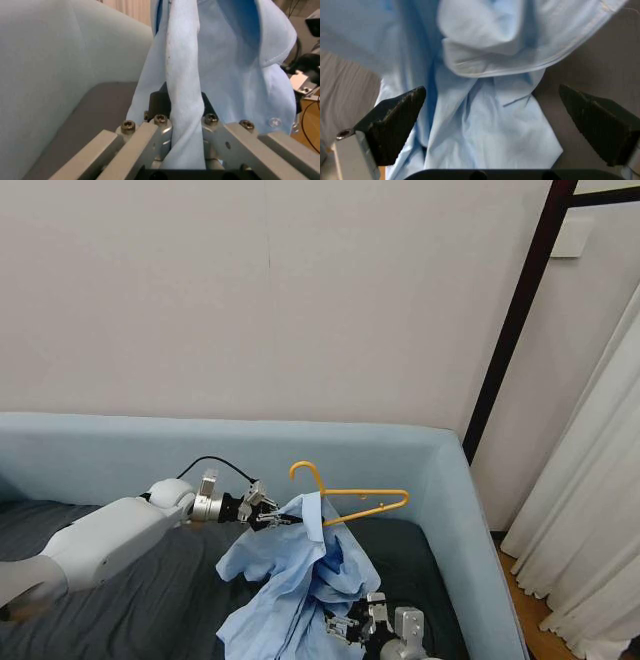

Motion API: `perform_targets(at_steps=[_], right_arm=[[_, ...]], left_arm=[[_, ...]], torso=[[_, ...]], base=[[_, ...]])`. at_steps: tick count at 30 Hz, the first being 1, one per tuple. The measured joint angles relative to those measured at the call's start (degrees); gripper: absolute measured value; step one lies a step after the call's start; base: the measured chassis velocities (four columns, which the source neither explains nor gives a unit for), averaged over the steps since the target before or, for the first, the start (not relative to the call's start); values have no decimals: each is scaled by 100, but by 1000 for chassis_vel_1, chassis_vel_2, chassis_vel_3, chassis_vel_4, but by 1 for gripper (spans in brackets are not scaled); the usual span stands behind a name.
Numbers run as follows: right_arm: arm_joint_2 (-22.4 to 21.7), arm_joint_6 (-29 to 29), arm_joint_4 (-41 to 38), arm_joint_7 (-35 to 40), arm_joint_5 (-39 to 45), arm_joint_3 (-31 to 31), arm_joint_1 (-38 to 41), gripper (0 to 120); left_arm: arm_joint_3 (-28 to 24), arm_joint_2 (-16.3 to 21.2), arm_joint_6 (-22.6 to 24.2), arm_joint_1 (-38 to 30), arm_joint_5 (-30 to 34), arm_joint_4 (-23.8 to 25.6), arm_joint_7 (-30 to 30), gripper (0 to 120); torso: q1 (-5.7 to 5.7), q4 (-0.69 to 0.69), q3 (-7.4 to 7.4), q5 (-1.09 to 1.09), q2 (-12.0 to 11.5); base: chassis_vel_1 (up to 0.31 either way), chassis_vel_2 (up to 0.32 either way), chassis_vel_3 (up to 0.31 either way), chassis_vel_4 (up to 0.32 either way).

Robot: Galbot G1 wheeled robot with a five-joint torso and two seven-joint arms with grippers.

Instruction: Pick up the clothes from the sofa and hang them on the clothes hanger.

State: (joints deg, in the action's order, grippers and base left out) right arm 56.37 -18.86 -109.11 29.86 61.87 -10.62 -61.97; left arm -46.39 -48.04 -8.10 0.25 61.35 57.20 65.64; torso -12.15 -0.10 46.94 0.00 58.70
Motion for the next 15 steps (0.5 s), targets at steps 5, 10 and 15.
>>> perform_targets(at_steps=[5, 10, 15], right_arm=[[-2, 57, 79, -161, 167, 157, -16, 100], [-82, 318, 145, -610, 207, 321, -98, 100], [-73, 382, 408, -933, -103, 322, -137, 90]], left_arm=[[0, -21, 5, -24, 30, -21, 2, 1], [5, -60, 6, 11, 29, -44, 13, 1], [21, -39, 7, 51, -2, -19, 42, 1]], torso=[[0, 0, 0, 0, 0], [0, 0, 0, -1, 0], [0, 2, 0, -1, 0]], base=[[0, 0, 0, 0], [0, 0, 0, 0], [0, 0, 0, 0]])
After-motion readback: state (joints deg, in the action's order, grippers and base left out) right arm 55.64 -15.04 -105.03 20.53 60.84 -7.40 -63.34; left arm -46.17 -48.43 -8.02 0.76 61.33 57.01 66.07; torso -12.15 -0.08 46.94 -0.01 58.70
